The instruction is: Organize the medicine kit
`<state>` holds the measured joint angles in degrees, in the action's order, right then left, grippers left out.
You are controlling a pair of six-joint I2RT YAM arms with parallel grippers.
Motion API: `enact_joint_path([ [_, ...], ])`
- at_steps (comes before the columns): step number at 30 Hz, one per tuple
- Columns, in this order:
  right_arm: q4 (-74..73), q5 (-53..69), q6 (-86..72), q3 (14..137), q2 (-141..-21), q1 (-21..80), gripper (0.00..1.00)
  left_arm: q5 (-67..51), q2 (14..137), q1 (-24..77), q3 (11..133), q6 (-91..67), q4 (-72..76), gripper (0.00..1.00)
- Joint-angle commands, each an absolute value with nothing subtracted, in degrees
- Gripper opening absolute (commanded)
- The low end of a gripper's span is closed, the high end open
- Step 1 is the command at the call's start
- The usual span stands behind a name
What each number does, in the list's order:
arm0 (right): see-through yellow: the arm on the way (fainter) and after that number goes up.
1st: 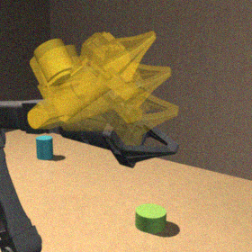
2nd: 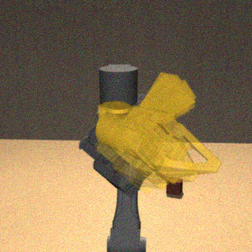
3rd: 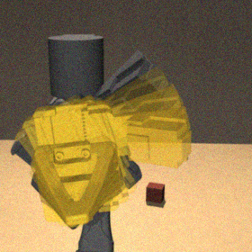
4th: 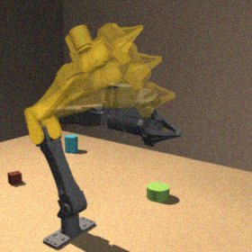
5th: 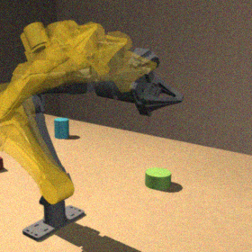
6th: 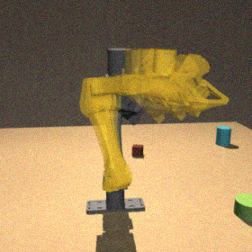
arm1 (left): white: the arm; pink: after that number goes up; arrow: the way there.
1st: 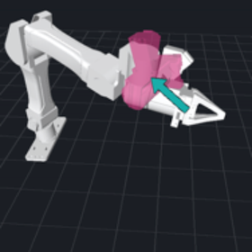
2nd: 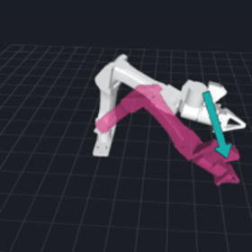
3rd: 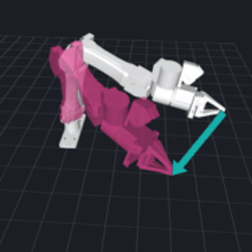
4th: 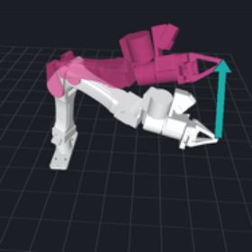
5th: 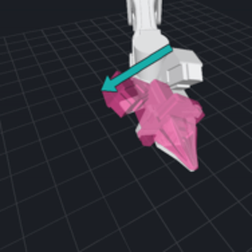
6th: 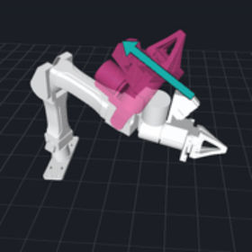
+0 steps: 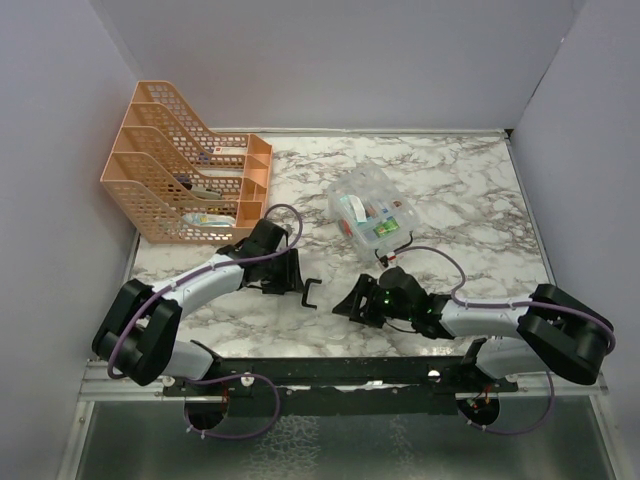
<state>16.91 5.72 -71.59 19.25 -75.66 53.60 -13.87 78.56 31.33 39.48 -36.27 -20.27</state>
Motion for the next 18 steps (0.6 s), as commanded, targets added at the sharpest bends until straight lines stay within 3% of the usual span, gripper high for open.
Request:
enact_joint_path([
  [1,24.4,8.9,-69.0,18.8,-75.0,53.7,0.59,-17.9,77.9,31.3,38.8,-36.9,-19.9,0.44],
  [8,29.1,9.7,-66.3,18.2,-70.9,53.8,0.46,-18.1,78.4,31.3,38.4,-37.0,-20.4,0.52],
  [14,26.5,10.4,-62.9,20.5,-70.0,53.7,0.28,-17.4,78.2,31.2,37.9,-37.7,-20.7,0.51],
  [18,24.3,11.1,-60.5,22.7,-69.7,53.8,0.23,-16.3,76.8,31.2,37.7,-38.5,-21.3,0.50],
])
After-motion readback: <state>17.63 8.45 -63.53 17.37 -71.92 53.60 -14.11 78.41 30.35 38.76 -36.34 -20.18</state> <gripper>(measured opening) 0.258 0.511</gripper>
